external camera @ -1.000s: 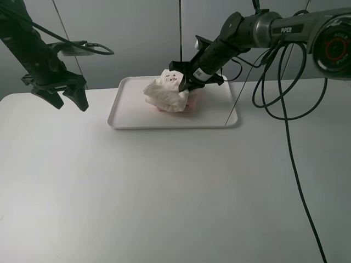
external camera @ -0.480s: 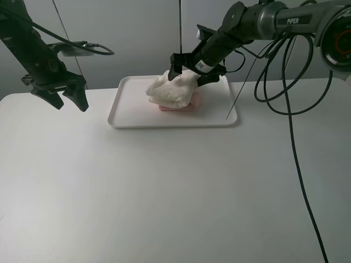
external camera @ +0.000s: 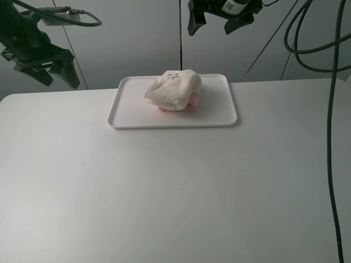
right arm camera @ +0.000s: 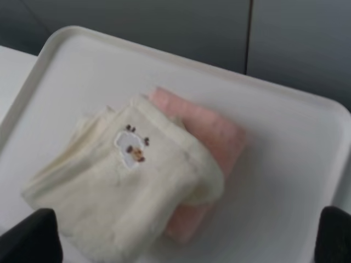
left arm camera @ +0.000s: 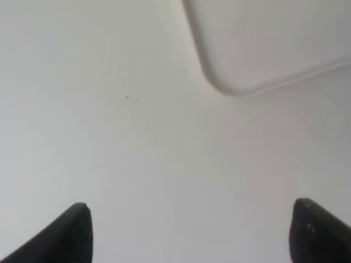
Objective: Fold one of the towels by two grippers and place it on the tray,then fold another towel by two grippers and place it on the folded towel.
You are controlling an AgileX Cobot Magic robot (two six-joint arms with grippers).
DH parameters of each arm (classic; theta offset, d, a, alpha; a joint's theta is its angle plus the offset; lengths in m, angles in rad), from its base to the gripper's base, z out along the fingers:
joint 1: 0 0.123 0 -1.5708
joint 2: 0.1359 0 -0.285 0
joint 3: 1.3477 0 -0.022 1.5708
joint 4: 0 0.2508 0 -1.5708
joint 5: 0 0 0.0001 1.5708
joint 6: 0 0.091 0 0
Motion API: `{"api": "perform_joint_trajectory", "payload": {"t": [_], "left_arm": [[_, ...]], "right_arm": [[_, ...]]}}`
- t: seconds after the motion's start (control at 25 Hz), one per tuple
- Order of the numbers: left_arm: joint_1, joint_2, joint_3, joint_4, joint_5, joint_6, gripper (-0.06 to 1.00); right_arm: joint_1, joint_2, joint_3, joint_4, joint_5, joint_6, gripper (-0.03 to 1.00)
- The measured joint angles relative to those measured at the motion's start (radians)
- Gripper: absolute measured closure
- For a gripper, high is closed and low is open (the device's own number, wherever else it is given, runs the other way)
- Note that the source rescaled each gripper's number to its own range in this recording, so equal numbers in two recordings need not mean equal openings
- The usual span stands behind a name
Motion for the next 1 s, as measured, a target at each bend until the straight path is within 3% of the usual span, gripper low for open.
{"api": "perform_joint_trajectory", "payload": {"t": [0.12, 0.32, 0.48, 0.68, 1.0], "left_arm": [[0.002, -0.114, 0.133, 0.004, -0.041, 0.0, 0.0], [0.002, -0.413, 0.418, 0.006, -0.108, -0.026, 0.0], [0.002, -0.664, 0.567, 0.052, -0.129, -0.112, 0.0], [0.002, -0.893, 0.64, 0.137, -0.068, -0.198, 0.0], [0.002, -1.17, 0.698, 0.143, 0.07, -0.228, 0.0]], "right_arm": [[0.0, -0.112, 0.192, -0.064, -0.011, 0.021, -0.03], [0.0, -0.445, 0.65, -0.119, -0.092, 0.035, -0.03], [0.0, -0.75, 0.922, -0.151, -0.09, 0.038, -0.03], [0.0, -1.08, 1.12, -0.162, -0.028, 0.047, -0.03], [0.0, -1.525, 1.219, -0.164, 0.111, 0.058, -0.03]]}}
